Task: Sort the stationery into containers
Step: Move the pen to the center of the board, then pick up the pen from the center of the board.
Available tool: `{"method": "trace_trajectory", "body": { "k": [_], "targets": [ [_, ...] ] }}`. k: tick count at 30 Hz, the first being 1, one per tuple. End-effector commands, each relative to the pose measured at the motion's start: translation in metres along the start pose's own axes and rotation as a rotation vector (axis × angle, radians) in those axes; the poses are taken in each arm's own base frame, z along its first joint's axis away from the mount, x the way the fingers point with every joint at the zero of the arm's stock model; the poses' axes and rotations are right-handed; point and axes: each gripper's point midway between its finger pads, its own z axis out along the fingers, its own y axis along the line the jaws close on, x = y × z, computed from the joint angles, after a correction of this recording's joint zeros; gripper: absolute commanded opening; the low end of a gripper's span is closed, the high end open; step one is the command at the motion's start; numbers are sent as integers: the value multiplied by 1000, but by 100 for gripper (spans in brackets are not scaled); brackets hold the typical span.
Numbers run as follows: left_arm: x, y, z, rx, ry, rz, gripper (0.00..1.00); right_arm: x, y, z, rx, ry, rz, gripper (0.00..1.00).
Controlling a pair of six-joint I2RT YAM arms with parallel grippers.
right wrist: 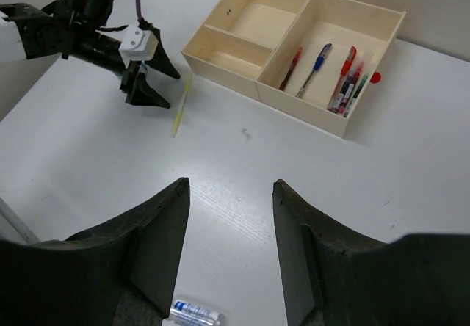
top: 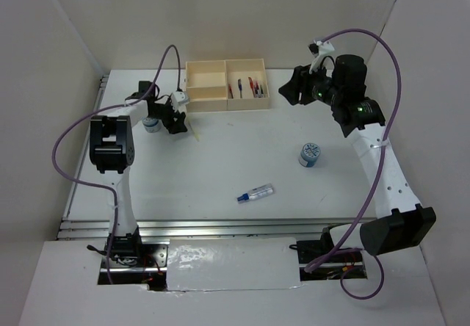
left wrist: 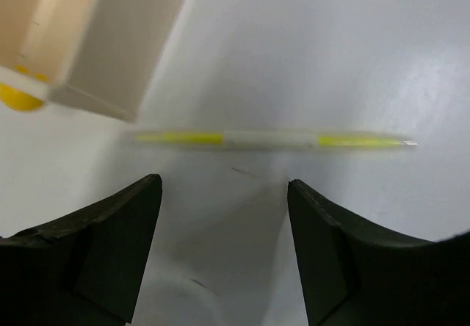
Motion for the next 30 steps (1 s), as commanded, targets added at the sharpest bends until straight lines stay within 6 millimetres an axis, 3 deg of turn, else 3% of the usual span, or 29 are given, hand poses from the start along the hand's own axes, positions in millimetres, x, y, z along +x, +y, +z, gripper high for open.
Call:
{"method": "trace_trajectory", "body": {
  "k": [1, 4, 5, 6, 7, 8, 12, 14, 15, 17, 23, 30],
  "targets": [
    [-37, -3, -34, -62, -86, -54, 81, -10, 13, -15, -14, -32, -33, 56],
    [-58, -19, -59, -115, -152, -129, 80, -6, 16, -17, -18, -29, -33, 56],
    [-57, -29, -55, -127, -155, -144, 79, -5, 16, -18, -18, -27, -33, 56],
    [-67, -27, -66, -215, -130, -181, 76, 0, 19, -16, -25, -18, -29, 56],
    [-64, -23, -72, -271, -105, -212, 70, 0, 20, -18, -25, -22, -33, 56],
    [-73, -42, -55, -258, -70, -214, 68, 2, 21, -17, -28, -17, -32, 56],
    [-70, -47, -49, -364, -1, -460, 66, 15, 22, -16, -28, 4, -23, 56],
    [-72, -58, -42, -367, -32, -655, 73, 19, 22, -17, -24, 8, -21, 56],
    [-72, -49, -45, -459, -45, -699, 76, 19, 23, -19, -23, 7, -22, 56],
    [-72, -55, -37, -550, -40, -807, 78, 22, 22, -20, -15, 12, -23, 56],
    [-64, -61, -25, -720, 11, -916, 70, 25, 20, -23, -6, 16, -19, 56],
    [-52, -57, -3, -805, 82, -904, 57, 29, 18, -25, 0, 21, -14, 55]
  ]
}}
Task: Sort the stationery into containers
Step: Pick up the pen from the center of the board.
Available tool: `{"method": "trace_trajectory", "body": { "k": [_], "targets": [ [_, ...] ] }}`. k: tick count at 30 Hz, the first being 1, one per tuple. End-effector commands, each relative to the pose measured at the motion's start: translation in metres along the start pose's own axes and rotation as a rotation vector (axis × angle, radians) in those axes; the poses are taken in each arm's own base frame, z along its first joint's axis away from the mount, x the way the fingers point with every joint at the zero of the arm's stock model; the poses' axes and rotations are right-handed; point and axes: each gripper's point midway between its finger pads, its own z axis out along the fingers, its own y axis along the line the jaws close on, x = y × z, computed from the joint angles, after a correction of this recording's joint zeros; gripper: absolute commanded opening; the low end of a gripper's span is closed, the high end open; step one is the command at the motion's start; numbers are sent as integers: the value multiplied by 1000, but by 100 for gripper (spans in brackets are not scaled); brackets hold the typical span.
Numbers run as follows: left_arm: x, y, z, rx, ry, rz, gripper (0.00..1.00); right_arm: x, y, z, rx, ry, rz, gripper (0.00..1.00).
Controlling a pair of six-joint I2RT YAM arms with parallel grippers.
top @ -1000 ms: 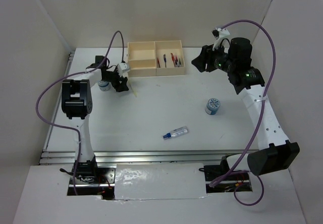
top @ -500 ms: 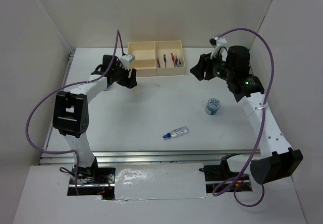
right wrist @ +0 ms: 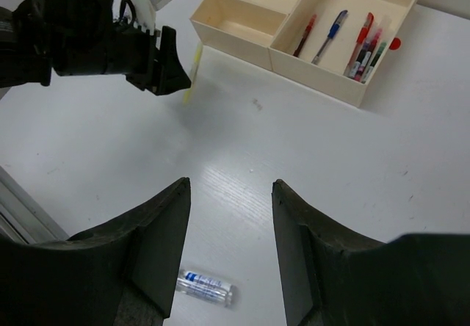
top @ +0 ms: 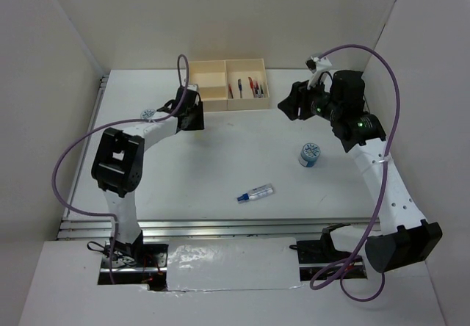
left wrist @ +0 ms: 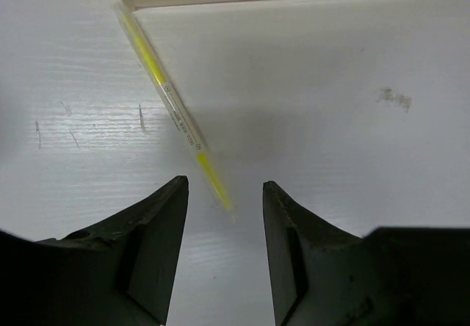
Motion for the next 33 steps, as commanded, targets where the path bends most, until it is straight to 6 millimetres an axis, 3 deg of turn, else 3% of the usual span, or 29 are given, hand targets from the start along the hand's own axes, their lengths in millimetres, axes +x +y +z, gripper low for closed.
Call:
{"method": "trace_trajectory", "body": {
  "k": [1, 10, 13, 16, 20, 21, 22, 26, 27, 28, 29, 31, 33],
  "targets": [
    [-2, 8, 13, -102, -4, -58, 56, -4, 1, -9, 9, -25, -22, 55],
    [15, 23, 40, -222, 40, -47, 53, 0, -3, -11, 11, -22, -14, 54],
    [23, 29, 43, -249, 64, -48, 48, -2, -3, -12, 6, -31, -17, 54],
    [36, 35, 39, -264, 92, -84, 33, -4, 0, -13, -6, -34, -20, 53],
    [72, 47, 23, -282, 160, -121, 17, -13, 10, -18, -38, -49, -29, 51],
    [66, 42, 12, -257, 138, -136, 14, -16, 13, -20, -48, -54, -35, 51],
    [77, 46, 6, -258, 157, -136, 8, -17, 19, -21, -70, -56, -39, 51],
    [62, 31, -34, -140, 131, -118, 0, -15, 35, -29, -137, -50, -116, 51],
    [45, 12, -56, -28, 90, -116, 0, -16, 42, -33, -155, -60, -142, 51],
    [47, 8, -66, 6, 85, -97, 0, -15, 45, -33, -165, -58, -159, 51],
    [29, -4, -92, 69, 20, -59, 0, -14, 47, -35, -169, -60, -177, 50],
    [28, -27, -119, 220, 2, 23, 0, -11, 57, -40, -204, -56, -248, 49],
    [17, -44, -161, 364, -72, 185, 0, -15, 70, -46, -260, -68, -334, 49]
  ]
}}
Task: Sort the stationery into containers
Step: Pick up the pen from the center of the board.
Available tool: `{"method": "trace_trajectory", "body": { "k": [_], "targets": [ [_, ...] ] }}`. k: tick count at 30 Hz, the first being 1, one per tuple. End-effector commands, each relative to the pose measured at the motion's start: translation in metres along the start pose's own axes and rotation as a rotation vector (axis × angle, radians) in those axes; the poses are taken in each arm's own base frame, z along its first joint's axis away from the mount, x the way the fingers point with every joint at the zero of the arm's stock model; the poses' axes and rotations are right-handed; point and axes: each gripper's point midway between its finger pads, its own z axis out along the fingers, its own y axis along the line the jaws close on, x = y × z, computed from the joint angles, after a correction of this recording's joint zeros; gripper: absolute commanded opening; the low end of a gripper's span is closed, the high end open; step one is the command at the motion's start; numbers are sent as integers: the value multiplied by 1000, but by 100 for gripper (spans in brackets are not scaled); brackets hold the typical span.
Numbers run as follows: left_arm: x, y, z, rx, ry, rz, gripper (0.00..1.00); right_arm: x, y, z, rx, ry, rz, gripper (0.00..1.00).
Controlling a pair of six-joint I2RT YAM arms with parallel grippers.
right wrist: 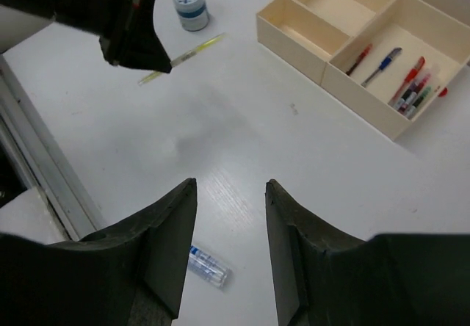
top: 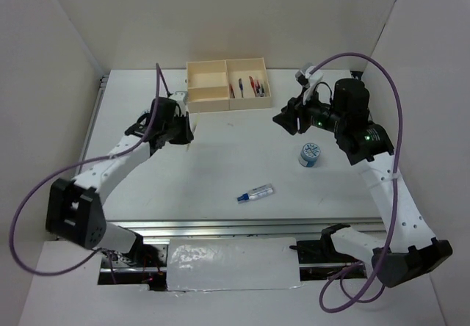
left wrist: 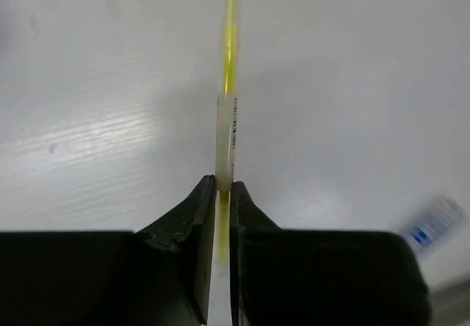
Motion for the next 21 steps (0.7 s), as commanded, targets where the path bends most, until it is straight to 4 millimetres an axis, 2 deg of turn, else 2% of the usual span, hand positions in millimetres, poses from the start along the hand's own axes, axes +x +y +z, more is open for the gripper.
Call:
{"method": "trace_trajectory", "body": {
  "k": [1, 2, 3, 4, 5, 7, 8, 13, 15, 16, 21],
  "targets": [
    [-4, -70, -72, 450, -62, 358, 0, -21, 35, -17, -120, -41, -178, 49],
    [-1, -82, -98, 571, -83, 436, 0, -28, 44, -21, -158, -53, -219, 49],
    [11, -91, -114, 680, -80, 520, 0, -30, 51, -22, -181, -51, -226, 49],
    [33, -104, -140, 847, -31, 570, 0, -25, 58, -24, -213, -25, -215, 50],
    [37, -108, -155, 891, -83, 674, 1, -31, 69, -25, -250, -30, -222, 51],
    [56, -110, -172, 967, -67, 757, 0, -26, 85, -29, -326, 3, -184, 51],
    [58, -111, -181, 984, -87, 796, 0, -26, 95, -30, -368, 12, -171, 51],
    [77, -117, -210, 1059, -163, 1044, 1, -1, 130, -32, -545, 84, -17, 44],
    [83, -118, -220, 1061, -170, 1125, 0, 21, 144, -29, -597, 137, 7, 42],
    [86, -122, -224, 1075, -189, 1197, 0, 30, 148, -26, -606, 161, 8, 41],
    [83, -122, -230, 1093, -169, 1271, 0, 57, 163, -18, -655, 230, 15, 39]
  ]
}}
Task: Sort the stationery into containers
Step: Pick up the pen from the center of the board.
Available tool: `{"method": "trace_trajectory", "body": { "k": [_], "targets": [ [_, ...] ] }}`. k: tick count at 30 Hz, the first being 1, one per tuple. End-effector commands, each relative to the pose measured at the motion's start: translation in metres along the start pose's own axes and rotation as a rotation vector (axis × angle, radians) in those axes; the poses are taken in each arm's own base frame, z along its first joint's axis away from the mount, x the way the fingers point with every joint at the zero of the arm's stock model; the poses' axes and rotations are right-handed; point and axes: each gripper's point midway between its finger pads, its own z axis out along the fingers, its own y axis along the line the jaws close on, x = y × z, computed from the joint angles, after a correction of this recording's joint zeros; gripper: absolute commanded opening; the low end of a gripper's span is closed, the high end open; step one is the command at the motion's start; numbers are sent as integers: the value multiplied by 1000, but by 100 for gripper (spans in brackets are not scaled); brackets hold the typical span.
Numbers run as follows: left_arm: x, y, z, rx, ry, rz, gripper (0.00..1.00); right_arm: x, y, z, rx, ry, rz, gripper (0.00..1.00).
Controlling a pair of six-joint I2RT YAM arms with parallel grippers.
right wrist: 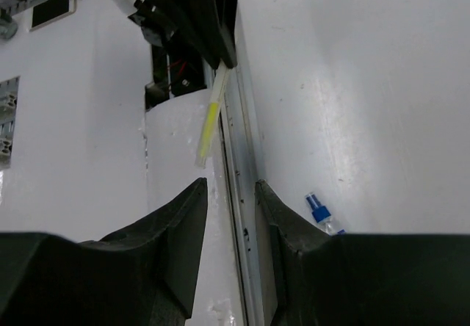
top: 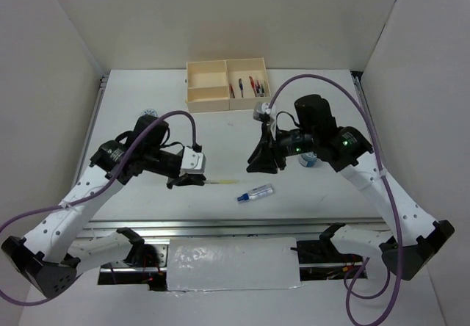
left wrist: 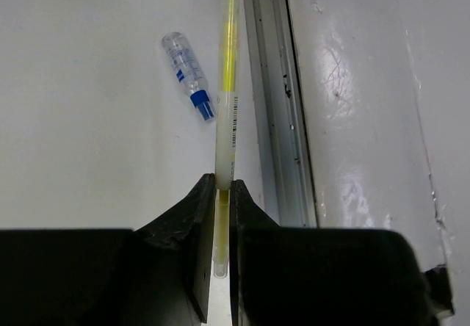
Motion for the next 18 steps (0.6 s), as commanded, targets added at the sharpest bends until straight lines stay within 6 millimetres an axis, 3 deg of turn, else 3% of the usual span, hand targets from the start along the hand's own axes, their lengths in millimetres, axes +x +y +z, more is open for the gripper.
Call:
{"method": "trace_trajectory", "body": {
  "k": [1, 9, 18],
  "targets": [
    [-14, -3, -7, 43, -12, 120, 0, 13, 11, 10, -60, 23, 30, 39],
    [-21, 1, -2, 57, -24, 97, 0, 26, 22, 24, -117, 63, 55, 46],
    [-23, 5, 1, 57, -16, 110, 0, 25, 27, 33, -133, 101, 11, 49]
  ]
}}
